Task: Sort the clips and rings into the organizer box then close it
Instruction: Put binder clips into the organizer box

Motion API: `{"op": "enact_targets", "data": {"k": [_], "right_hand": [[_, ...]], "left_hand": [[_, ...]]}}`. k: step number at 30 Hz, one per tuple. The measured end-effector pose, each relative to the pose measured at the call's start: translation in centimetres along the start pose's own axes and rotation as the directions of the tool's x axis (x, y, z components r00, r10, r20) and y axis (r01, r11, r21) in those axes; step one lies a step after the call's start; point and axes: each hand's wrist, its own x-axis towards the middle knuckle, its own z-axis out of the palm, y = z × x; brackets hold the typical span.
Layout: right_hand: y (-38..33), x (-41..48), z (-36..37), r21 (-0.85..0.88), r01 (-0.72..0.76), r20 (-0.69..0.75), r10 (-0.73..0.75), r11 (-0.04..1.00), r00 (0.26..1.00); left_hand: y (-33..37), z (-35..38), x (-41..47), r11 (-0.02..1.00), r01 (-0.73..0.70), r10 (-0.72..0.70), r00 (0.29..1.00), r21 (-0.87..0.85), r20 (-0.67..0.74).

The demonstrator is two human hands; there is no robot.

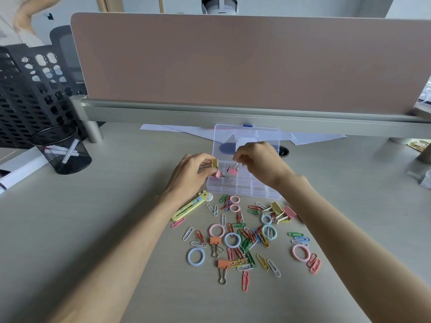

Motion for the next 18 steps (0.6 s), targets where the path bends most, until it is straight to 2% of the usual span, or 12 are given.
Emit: {"op": "enact_targets", "data": {"k": [3, 7, 13, 18], "right_hand": [[-0.6, 0.2, 0.0, -0.153, 0.174, 0.082, -0.163, 0.973, 0.983], [-1.2, 0.0, 0.1, -0.216, 0.197, 0.112, -0.176, 0.956, 0.978], [-0.3, 0.1, 2.1, -0.120, 0.205, 0.052, -0.200, 0.972, 0.978], [-0.4, 0.0, 2.8, 0.068, 0.143, 0.027, -0.145, 0.987, 0.989]], "left_hand": [[0.0, 0.0, 0.0, 1.000, -0.007, 0.008, 1.000, 0.006, -0.012], [-0.1, 0.0, 0.0, 1.000, -0.003, 0.003, 1.000, 0.013, -0.022], [-0.3, 0.0, 0.1, 1.000, -0.003, 0.003, 1.000, 0.030, -0.025], [-0.2, -0.1, -0.2, 1.000, -0.003, 0.003, 1.000, 0.021, -0.023]]}}
